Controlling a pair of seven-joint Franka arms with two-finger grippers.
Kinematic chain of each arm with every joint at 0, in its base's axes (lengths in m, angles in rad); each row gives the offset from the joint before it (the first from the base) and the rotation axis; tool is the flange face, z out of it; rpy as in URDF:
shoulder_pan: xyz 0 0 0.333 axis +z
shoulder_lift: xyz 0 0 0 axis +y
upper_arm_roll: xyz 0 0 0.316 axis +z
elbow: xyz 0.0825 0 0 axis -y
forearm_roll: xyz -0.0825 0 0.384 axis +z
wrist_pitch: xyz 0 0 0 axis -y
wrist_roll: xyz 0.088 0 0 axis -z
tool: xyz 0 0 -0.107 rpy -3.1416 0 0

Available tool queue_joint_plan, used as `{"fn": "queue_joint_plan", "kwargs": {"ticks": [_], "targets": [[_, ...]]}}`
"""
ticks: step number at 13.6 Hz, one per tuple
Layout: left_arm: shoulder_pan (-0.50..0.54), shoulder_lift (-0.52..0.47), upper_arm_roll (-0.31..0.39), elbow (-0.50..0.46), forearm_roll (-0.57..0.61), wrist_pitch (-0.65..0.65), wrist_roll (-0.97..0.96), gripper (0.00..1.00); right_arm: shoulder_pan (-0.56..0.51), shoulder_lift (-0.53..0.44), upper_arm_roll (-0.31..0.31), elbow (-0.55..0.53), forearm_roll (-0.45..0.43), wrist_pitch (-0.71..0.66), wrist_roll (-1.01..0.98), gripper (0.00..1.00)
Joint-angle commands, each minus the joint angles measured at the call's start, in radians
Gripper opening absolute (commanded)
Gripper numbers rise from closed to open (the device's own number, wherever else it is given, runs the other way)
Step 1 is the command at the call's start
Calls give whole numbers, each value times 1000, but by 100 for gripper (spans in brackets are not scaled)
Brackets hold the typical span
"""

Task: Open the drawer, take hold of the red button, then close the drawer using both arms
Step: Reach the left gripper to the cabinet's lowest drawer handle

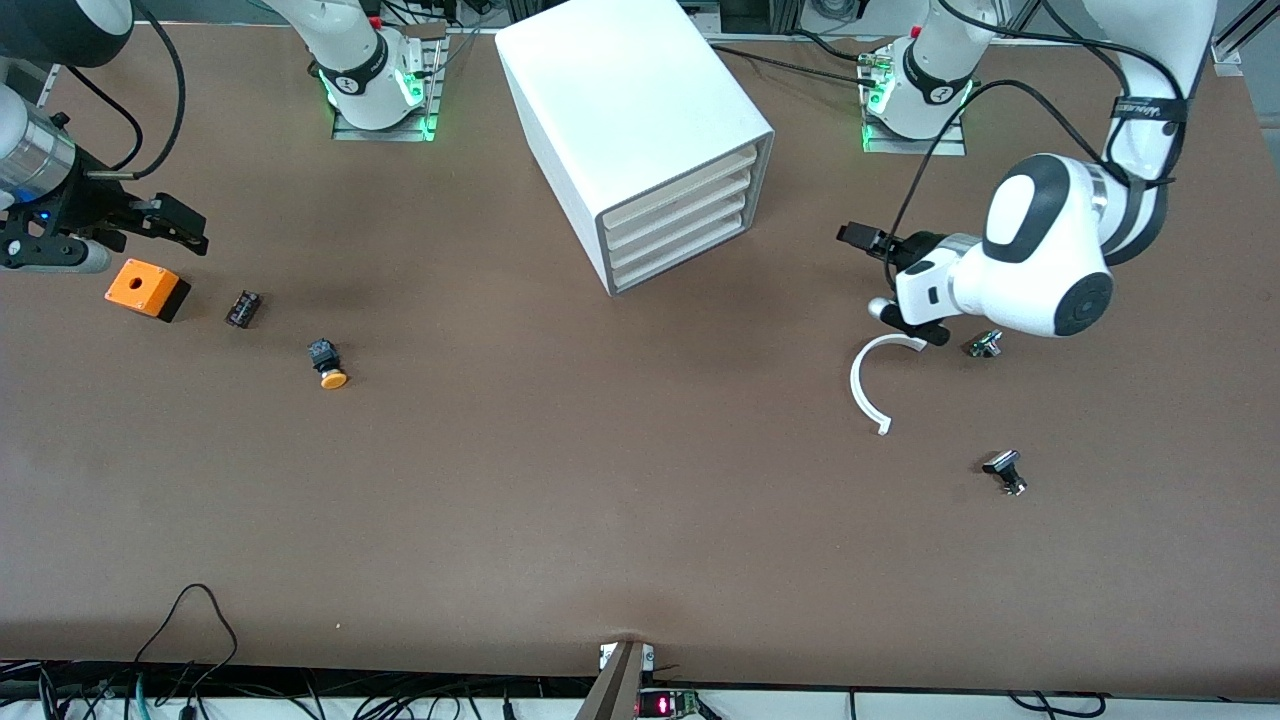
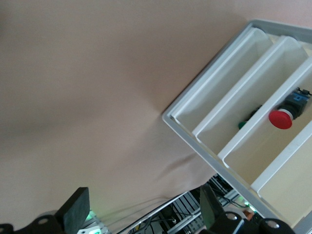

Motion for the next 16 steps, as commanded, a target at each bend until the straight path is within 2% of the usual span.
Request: {"fn": "queue_joint_plan", "kwargs": {"ticks": [1, 3, 5, 8, 11, 14, 16], "targets": [[-1, 24, -69, -42, -39, 73, 58, 100, 16, 74, 8, 60, 5, -6, 0, 100], [-3, 42, -106, -82, -132, 158, 87, 100, 47, 132, 9, 99, 4, -7, -6, 100], [-30, 76, -114, -100, -245, 188, 133, 99, 85, 196, 8, 139, 5, -16, -11, 100], [-64, 100, -116, -111, -349, 199, 189, 97, 102, 200, 9, 160, 4, -22, -28, 100], [-110, 136, -117, -157, -467, 200, 265, 90, 176, 198, 9, 205, 5, -29, -46, 100], [-147, 148, -119, -189, -522, 216, 295, 82, 263, 195, 9, 235, 1, -29, -49, 100], [-153, 156, -143, -189, -525, 220, 295, 64, 268, 200, 11, 240, 5, -19, -91, 100]]}}
